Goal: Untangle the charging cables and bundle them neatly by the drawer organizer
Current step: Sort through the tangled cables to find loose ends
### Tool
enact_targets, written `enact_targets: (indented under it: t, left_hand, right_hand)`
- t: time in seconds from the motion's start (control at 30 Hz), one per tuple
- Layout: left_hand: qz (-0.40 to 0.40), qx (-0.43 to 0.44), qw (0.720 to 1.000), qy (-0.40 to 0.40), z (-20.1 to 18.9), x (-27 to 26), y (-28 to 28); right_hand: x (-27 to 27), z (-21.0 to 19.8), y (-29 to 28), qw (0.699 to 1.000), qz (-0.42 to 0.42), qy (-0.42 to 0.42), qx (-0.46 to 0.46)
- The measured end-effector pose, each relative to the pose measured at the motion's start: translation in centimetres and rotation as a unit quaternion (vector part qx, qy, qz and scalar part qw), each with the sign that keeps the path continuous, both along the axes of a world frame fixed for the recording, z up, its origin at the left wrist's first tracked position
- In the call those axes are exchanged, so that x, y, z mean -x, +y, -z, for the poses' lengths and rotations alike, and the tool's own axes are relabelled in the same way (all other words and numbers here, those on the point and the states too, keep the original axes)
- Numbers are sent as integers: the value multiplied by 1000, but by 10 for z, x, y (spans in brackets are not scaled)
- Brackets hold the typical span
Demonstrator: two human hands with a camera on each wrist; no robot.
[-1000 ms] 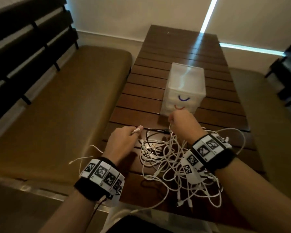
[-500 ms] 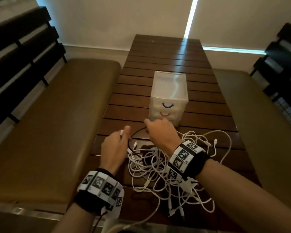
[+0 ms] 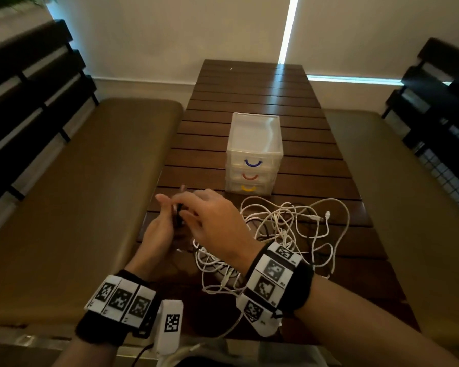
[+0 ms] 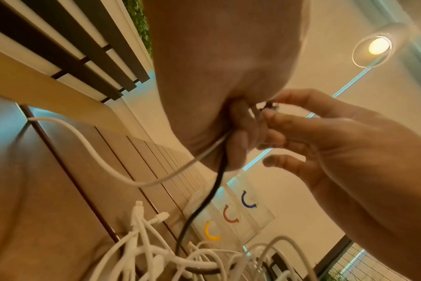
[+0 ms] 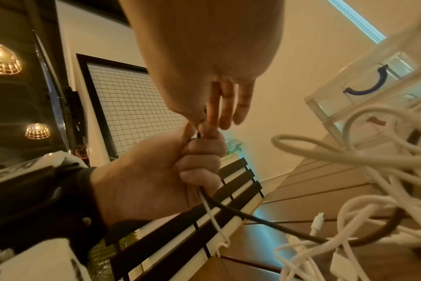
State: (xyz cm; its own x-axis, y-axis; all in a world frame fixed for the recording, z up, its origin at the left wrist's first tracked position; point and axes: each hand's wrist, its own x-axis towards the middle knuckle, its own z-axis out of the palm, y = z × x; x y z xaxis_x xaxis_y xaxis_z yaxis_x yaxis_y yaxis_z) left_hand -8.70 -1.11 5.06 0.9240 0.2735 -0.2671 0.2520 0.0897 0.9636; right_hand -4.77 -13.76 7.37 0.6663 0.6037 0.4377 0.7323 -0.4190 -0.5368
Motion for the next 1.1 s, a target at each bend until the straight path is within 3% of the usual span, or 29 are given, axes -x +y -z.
enact_targets:
  t: [0.2, 0.33, 0.47, 0.6, 0.7, 0.83, 0.97, 1.1]
  left_hand:
    - [127, 133, 983, -30, 11, 7, 10]
    - [176, 106, 978, -29, 20, 4, 4]
    - [135, 101, 984, -53, 21, 8, 6]
    - [73, 59, 995, -39, 24, 5, 6]
    - [14, 20, 999, -34, 31, -2, 9]
    - [72, -21, 995, -71, 21, 7, 6]
    - [26, -39, 991, -125, 27, 11, -1]
    - [0, -55, 989, -138, 32, 12, 2]
  right_hand:
    - [-18, -14, 8, 967, -23, 246, -58]
    - [-19, -23, 10, 933, -90, 344, -52]
    - [-19, -24, 8, 943, -56, 327, -15]
    - [-11, -21, 9, 974, -9, 228, 9]
    - [-7, -21, 11, 982, -23, 186, -7]
    - [-7, -16, 16, 983, -4, 180, 26]
    - [-1, -15, 21, 980, 45, 194, -2]
    - [8, -16, 22, 986, 42, 161, 15]
